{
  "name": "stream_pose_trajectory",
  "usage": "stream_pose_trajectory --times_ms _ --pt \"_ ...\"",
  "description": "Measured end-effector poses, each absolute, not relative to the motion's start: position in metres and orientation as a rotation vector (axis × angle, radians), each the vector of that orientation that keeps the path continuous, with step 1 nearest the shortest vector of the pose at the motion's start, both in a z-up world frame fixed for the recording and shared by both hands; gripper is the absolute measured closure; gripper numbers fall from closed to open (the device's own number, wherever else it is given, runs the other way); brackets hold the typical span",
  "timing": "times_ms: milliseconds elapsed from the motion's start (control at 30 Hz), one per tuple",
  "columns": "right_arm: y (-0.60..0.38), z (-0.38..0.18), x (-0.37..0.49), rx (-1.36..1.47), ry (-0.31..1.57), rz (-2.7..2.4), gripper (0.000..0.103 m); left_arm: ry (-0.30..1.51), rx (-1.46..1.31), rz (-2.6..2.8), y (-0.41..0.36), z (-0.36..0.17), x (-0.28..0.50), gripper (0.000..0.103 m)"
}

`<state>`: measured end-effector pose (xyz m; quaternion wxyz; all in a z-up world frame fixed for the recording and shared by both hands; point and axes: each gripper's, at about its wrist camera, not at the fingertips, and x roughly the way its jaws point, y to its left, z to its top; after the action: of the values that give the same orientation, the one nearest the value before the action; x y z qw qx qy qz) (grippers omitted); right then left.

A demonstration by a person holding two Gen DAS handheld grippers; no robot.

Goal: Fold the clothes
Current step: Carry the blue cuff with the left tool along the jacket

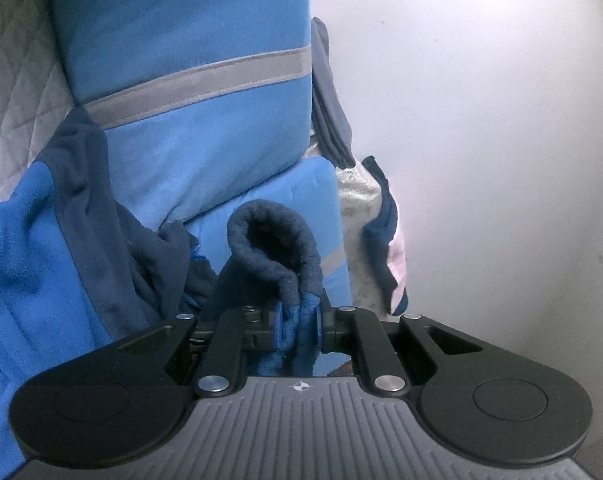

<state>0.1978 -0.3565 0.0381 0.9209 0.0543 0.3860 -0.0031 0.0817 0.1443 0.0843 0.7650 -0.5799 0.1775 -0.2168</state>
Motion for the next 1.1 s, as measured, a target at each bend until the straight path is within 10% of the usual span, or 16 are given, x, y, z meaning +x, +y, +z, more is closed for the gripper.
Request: stream_pose_trajectory --times_ms 767,1100 --pt "-0.383 0.066 0.178 0.322 0.757 -0.045 0.000 0.528 -1.193 -0.279 0.150 0.063 0.088 0.088" --pt "-0.337 0.052 0.164 -0.161 0.768 0.040 0.000 0.479 -1.236 -0.254 0.159 0.064 0.088 0.088"
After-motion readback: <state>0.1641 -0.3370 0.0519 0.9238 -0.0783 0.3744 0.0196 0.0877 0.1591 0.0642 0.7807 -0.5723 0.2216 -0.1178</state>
